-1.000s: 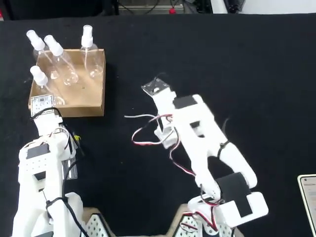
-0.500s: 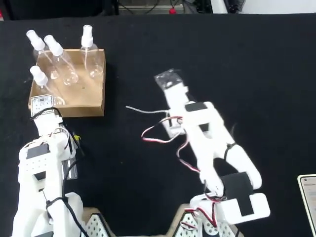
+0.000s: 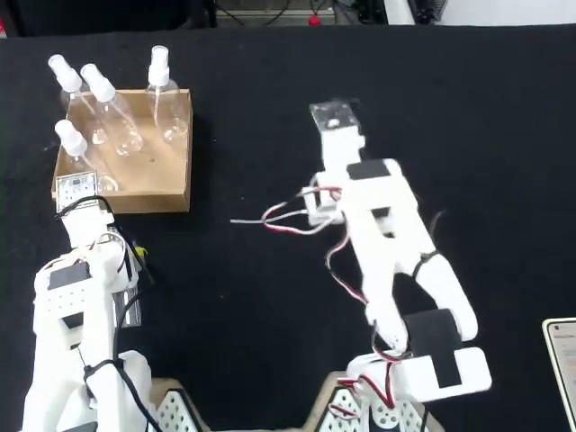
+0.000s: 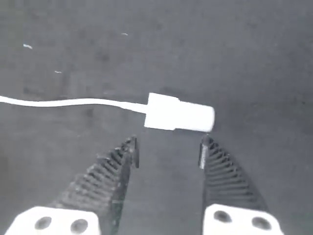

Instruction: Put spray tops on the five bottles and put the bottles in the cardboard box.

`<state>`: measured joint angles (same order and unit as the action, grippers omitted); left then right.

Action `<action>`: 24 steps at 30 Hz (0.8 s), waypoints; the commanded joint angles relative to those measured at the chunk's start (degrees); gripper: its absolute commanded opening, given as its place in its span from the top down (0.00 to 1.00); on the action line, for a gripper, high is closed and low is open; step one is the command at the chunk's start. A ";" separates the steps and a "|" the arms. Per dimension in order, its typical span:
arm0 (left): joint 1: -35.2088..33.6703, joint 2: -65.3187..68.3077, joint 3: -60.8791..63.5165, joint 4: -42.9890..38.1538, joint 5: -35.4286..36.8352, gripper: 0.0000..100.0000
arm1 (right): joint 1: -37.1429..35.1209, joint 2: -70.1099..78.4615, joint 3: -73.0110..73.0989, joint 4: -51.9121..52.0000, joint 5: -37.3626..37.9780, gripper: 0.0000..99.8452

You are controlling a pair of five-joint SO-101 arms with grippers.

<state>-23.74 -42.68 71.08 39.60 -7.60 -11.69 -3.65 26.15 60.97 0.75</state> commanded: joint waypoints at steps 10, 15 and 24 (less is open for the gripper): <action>-0.48 -1.23 -0.04 -1.05 0.35 0.92 | -16.44 6.46 1.27 -30.86 -21.45 0.80; -0.48 -1.23 -0.04 -1.05 0.35 0.92 | -17.32 12.62 -0.57 -33.49 -27.25 0.80; -0.48 -1.23 -0.04 -1.05 0.35 0.92 | -18.46 12.53 -0.92 -15.65 -27.08 0.80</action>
<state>-23.74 -42.68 71.08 39.60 -7.60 -29.01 12.44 27.30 38.11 -25.80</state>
